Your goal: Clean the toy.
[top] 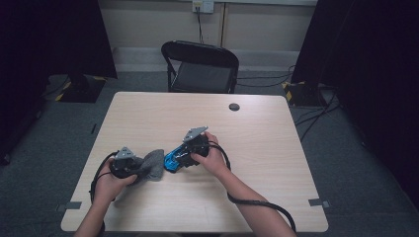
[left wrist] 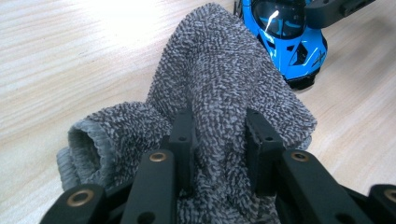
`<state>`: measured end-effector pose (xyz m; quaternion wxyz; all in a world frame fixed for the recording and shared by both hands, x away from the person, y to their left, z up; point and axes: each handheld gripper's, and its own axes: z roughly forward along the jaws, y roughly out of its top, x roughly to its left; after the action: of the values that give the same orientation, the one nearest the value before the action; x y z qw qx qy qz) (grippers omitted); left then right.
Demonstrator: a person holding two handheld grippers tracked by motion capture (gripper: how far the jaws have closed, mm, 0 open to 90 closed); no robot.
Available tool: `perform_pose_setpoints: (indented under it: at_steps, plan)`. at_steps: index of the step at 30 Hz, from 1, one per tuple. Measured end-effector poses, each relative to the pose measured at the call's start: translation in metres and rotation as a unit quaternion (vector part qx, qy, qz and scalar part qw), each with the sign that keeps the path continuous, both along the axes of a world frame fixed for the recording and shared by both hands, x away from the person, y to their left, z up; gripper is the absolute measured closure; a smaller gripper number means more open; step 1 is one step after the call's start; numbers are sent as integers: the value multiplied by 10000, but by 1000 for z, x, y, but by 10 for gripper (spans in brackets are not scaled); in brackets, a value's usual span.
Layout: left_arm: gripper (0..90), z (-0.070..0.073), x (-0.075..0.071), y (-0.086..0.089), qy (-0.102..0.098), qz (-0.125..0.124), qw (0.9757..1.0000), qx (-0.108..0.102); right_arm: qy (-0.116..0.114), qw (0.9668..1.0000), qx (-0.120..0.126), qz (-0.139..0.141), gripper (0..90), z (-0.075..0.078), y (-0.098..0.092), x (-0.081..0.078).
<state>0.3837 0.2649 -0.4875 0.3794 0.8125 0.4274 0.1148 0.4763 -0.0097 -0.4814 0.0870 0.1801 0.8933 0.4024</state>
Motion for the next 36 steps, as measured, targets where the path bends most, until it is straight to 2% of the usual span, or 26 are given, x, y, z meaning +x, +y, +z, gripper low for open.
perform_pose_setpoints:
  at_steps: [4, 11, 14, 24, 30, 34, 36]
  plan:
    - [632, 0, 0, -3, -4, -18, 10000, 70, -104, 9999, -45, 34, 184, -1, 1, -1]
    - [616, -1, -1, -4, -38, -36, 9999, 105, -313, 9991, 245, -114, 176, -8, -3, -7]
    - [616, -1, -1, -5, -42, -41, 9999, 116, -345, 9988, 243, -231, 163, -8, -3, -7]
    - [610, -2, -2, -4, -53, -60, 10000, 41, -314, 9989, 205, -276, 151, -8, -1, -7]
    - [558, -1, -3, -5, -44, -82, 10000, 33, -337, 9987, 171, -339, 142, -8, 1, -9]
    - [426, 7, -2, -5, -296, -159, 9994, 64, -313, 9988, 122, -343, 142, -7, 1, -9]
    - [373, 12, 0, -5, -451, -189, 9988, -25, -305, 9989, 127, -345, 142, -7, 1, -9]
